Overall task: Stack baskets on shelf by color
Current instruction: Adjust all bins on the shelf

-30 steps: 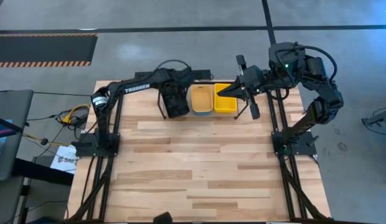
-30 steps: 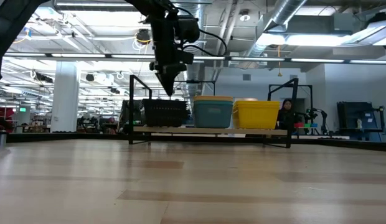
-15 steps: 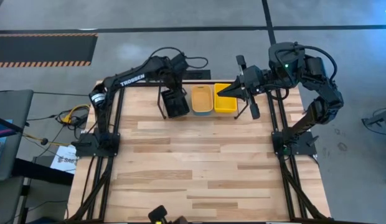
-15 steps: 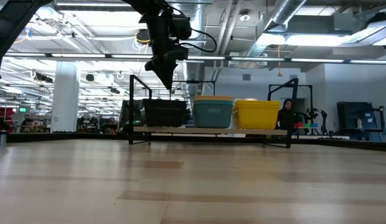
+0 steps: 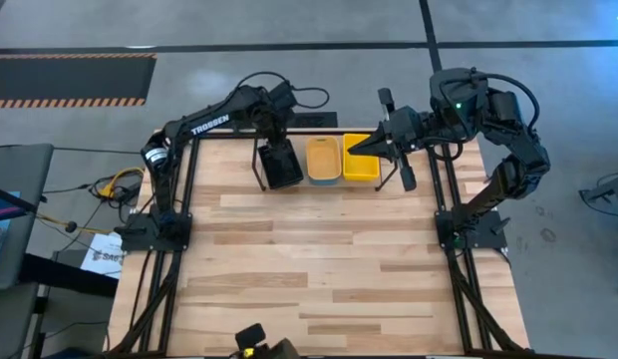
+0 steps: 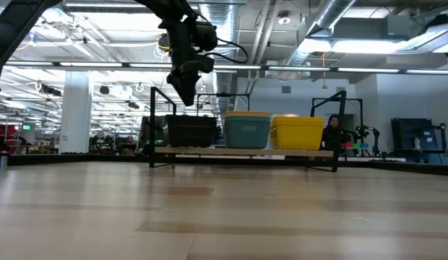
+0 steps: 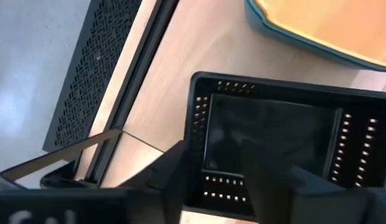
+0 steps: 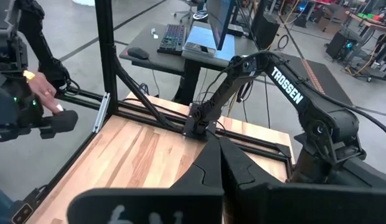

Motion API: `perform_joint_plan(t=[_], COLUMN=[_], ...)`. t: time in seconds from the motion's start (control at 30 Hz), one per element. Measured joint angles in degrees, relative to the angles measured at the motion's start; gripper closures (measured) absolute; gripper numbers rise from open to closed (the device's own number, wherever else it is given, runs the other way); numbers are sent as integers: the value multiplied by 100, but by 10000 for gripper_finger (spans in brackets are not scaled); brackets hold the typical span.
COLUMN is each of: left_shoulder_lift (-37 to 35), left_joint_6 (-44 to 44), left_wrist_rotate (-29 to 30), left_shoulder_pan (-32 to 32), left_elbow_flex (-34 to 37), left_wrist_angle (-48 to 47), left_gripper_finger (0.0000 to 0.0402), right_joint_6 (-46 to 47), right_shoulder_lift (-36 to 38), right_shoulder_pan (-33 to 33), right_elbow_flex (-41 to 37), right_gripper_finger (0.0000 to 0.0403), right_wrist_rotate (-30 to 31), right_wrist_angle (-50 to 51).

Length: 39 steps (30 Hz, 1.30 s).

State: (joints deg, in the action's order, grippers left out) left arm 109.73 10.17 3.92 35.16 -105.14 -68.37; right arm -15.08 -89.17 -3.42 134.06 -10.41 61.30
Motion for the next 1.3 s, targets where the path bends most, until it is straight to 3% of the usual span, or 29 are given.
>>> perform_joint_plan(t=[0.17,0.33,0.7,1.03,1.17,1.3], left_shoulder_lift=[4,7,346,850,853,852], left_joint_6=[216,437,529,585,598,813], left_wrist_rotate=[447,913,597,984,988,973], left_shoulder_pan=[-76,-140,-140,-188,-186,-187], left_elbow_flex=[287,494,487,463,467,467], left_wrist_angle=[268,399,753,662,700,690], left_gripper_finger=[222,215,214,215,245,331], right_joint_6=[-36,-42,9,64,44,19], right_shoulder_lift=[0,0,0,0,0,0], right_shoulder_pan=[0,0,3,9,-3,-4], right_elbow_flex=[0,0,0,0,0,0], right_gripper_finger=[401,401,401,401,401,401], right_wrist_rotate=[0,0,0,0,0,0], right_wrist_angle=[0,-2,-53,-48,-47,-49])
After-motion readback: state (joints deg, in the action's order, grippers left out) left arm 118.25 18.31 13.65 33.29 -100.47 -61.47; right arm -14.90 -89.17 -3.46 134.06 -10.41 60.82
